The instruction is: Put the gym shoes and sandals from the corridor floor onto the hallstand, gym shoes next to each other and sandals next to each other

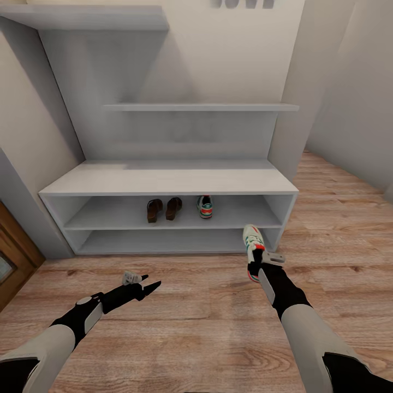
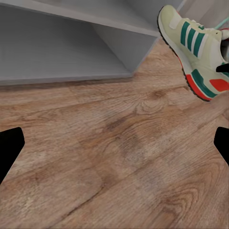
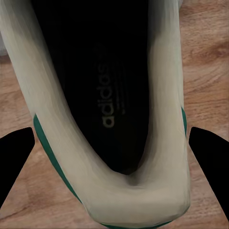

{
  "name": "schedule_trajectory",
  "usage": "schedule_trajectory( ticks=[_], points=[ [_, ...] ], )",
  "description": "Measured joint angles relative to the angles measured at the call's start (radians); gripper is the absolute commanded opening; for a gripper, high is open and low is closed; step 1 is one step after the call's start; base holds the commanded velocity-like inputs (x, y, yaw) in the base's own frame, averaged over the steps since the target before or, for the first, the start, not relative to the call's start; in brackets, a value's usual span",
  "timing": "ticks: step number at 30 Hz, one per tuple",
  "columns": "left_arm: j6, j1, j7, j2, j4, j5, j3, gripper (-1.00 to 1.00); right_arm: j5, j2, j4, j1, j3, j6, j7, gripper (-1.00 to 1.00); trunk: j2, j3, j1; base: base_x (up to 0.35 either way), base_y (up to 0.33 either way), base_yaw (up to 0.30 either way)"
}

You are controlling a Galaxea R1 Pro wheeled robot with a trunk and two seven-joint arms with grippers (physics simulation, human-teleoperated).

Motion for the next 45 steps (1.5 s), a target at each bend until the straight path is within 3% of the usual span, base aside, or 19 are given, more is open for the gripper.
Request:
schedule_trajectory(
  ticks=[5, 9, 10, 12, 13, 14, 16, 20, 24, 45],
  points=[
    [0.000, 0.000, -0.018, -0.009, 0.001, -0.001, -0.002, 1.00, 0.000, 0.000, 0.000, 0.000, 0.001, -0.001, 0.000, -1.00, 0.000, 0.000, 0.000, 0.000, 0.000, 0.000],
    [0.000, 0.000, -0.092, -0.038, 0.002, -0.005, -0.018, 1.00, 0.000, 0.000, 0.000, 0.000, 0.002, -0.001, 0.003, -1.00, 0.000, 0.000, 0.000, 0.000, 0.000, 0.000],
    [0.000, 0.000, -0.129, -0.050, 0.002, -0.008, -0.039, 1.00, 0.000, 0.000, 0.000, 0.000, 0.003, -0.001, 0.004, -1.00, 0.000, 0.000, 0.000, 0.000, 0.000, 0.000],
    [0.003, 0.005, -0.202, -0.075, 0.010, -0.012, -0.127, 1.00, 0.000, 0.000, 0.000, 0.000, 0.003, -0.001, 0.004, -1.00, 0.000, 0.000, 0.000, 0.000, 0.000, 0.000],
    [0.003, 0.007, -0.212, -0.084, 0.013, -0.012, -0.147, 1.00, 0.000, 0.000, 0.000, 0.000, 0.003, -0.001, 0.004, -1.00, 0.000, 0.000, 0.000, 0.000, 0.000, 0.000],
    [0.003, 0.010, -0.228, -0.104, 0.019, -0.011, -0.191, 1.00, 0.000, 0.000, 0.000, 0.000, 0.003, -0.001, 0.004, -1.00, 0.000, 0.000, 0.000, 0.000, 0.000, 0.000],
    [0.003, 0.021, -0.240, -0.148, 0.036, -0.011, -0.225, 1.00, 0.000, 0.000, 0.000, 0.000, 0.003, -0.001, 0.004, -1.00, 0.000, 0.000, 0.000, 0.000, 0.000, 0.000],
    [-0.004, 0.059, -0.243, -0.192, 0.056, -0.013, -0.237, 1.00, 0.000, 0.000, 0.001, 0.000, 0.003, -0.001, 0.004, -1.00, 0.000, -0.001, 0.000, 0.000, 0.000, 0.072],
    [-0.033, 0.077, -0.242, -0.212, 0.065, -0.012, -0.240, 1.00, 0.000, 0.000, 0.001, 0.000, 0.003, -0.001, 0.004, -1.00, 0.000, -0.005, 0.000, 0.000, 0.000, 0.181],
    [-0.043, 0.091, -0.231, -0.227, 0.068, -0.006, -0.240, 1.00, 0.000, 0.000, 0.000, 0.000, 0.003, -0.001, 0.003, -1.00, 0.000, -0.014, -0.001, 0.145, 0.000, 0.070]
  ],
)
